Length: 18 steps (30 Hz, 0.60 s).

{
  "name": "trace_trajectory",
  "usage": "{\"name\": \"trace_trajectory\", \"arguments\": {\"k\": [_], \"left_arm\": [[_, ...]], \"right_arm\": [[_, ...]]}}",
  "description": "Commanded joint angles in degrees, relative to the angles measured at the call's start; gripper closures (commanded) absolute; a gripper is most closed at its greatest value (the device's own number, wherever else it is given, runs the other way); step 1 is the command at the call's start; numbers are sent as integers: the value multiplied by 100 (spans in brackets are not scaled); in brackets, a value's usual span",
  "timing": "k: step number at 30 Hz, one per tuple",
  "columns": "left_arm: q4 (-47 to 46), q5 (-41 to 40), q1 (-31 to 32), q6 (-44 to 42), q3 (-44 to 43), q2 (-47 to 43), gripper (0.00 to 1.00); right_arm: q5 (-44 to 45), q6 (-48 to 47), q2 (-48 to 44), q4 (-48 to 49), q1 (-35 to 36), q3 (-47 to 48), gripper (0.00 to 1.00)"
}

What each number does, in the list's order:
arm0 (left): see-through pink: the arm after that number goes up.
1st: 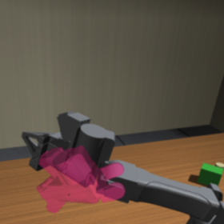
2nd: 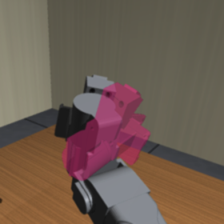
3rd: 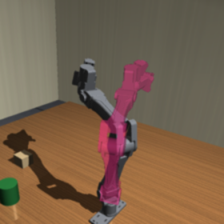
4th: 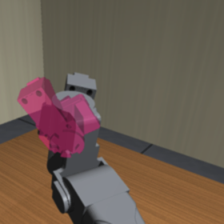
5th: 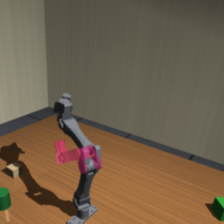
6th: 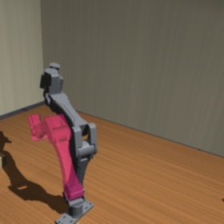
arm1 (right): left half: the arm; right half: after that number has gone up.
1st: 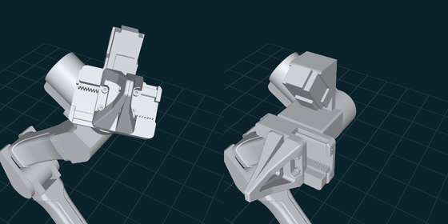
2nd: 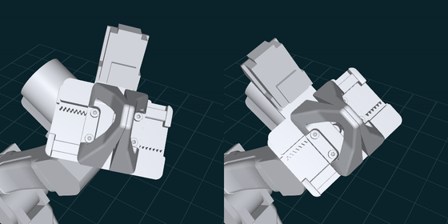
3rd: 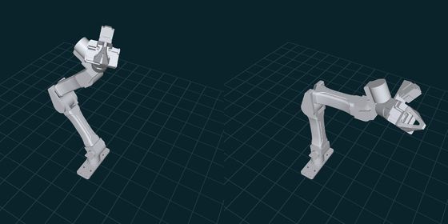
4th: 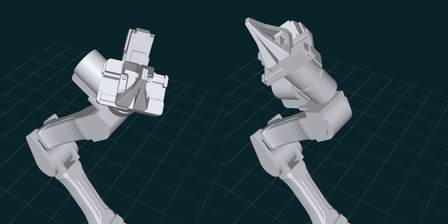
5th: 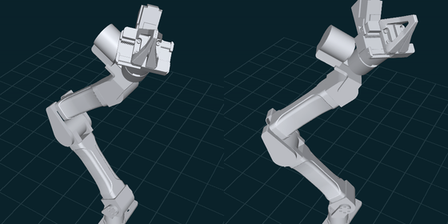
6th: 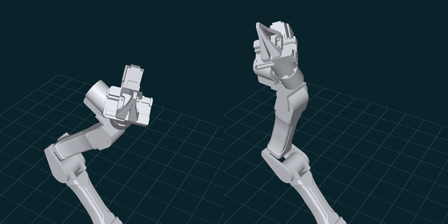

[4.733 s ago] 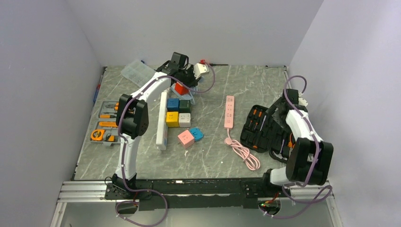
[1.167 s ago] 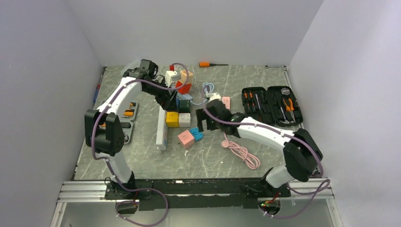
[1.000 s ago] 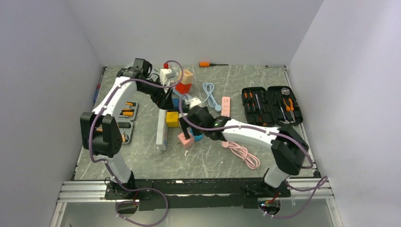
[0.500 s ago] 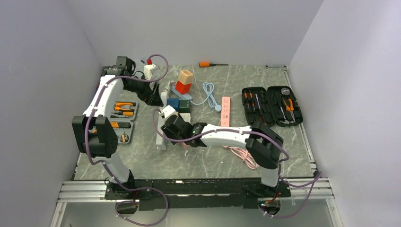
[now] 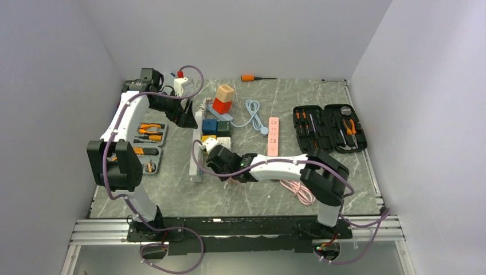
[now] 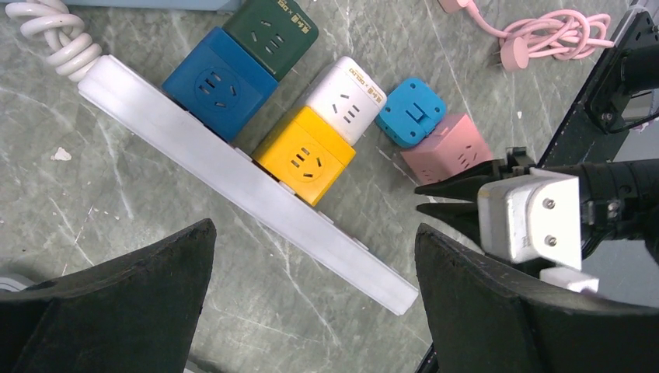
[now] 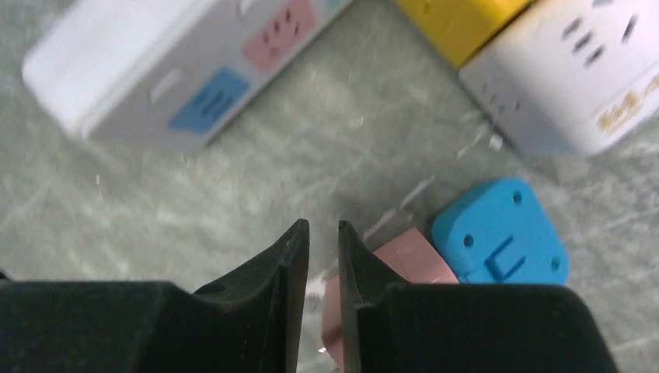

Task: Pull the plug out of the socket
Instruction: Pick up the socket from the center of the board.

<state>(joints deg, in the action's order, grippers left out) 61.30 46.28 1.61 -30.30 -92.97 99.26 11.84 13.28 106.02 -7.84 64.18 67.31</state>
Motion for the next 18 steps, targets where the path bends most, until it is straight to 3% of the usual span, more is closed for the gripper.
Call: {"name": "trace_trajectory", "arguments": {"k": [1, 8, 11, 18], "left_arm": [[-45, 242, 20, 93, -208, -96, 1], [-93, 276, 26, 61, -147, -180, 1], [-71, 291, 34, -2, -119, -200, 1], [33, 358, 45, -148, -86, -133, 1]], "right_arm": [[-540, 160, -700, -115, -2, -597, 77], [-544, 219, -1451, -448, -14, -1384, 76], [-485, 260, -1857, -627, -80, -1614, 69], [-772, 110, -2835, -1131, -118, -1493, 23]]}}
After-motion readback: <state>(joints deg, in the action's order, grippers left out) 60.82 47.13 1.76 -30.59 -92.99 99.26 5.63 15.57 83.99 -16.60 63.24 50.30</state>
